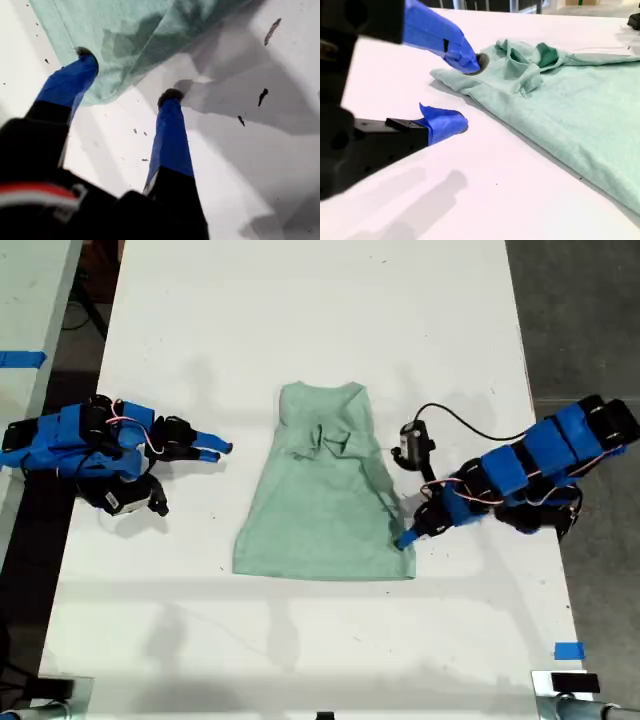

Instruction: Fold t shirt

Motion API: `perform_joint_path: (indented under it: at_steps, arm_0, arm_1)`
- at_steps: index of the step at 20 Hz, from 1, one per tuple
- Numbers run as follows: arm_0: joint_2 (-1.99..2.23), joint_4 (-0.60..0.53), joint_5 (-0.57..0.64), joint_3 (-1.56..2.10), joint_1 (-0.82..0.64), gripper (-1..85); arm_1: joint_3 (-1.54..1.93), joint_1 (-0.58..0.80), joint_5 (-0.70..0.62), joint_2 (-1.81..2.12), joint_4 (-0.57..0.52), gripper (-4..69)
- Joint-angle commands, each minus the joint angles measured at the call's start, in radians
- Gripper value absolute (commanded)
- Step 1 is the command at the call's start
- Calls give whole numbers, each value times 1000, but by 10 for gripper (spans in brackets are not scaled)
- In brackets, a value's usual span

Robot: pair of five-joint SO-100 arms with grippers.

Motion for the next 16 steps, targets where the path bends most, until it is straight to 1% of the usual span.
perform_joint_path:
  at_steps: [1, 2, 4, 6, 9, 10, 11, 12, 13, 16]
  arm_0:
    - [11, 3, -3, 18, -2, 144]
    - [11, 3, -3, 18, -3, 144]
    - [14, 3, -2, 18, -3, 144]
    - [15, 3, 0, 18, -5, 144]
    - [18, 5, 0, 18, -5, 143]
    - [20, 5, 0, 18, -5, 143]
    - [20, 5, 2, 18, -6, 143]
    - [25, 6, 2, 18, -8, 143]
    - [29, 9, 2, 18, -8, 143]
    - [29, 9, -3, 18, -2, 143]
  arm_1:
    - [28, 5, 29, -28, -112, 8]
    - [57, -6, 35, -26, -140, 6]
    - [46, -28, 44, 2, -98, 6]
    - [-38, -43, 46, 38, 32, 6]
    - [-301, -60, 17, 54, 328, 7]
    - [-399, -58, 5, 28, 391, 7]
    - [-474, -44, -5, -12, 416, 7]
    - [-529, -26, -26, -64, 403, 7]
    - [-581, -3, -52, -135, 364, 7]
    - [-683, 66, -89, -342, 179, 7]
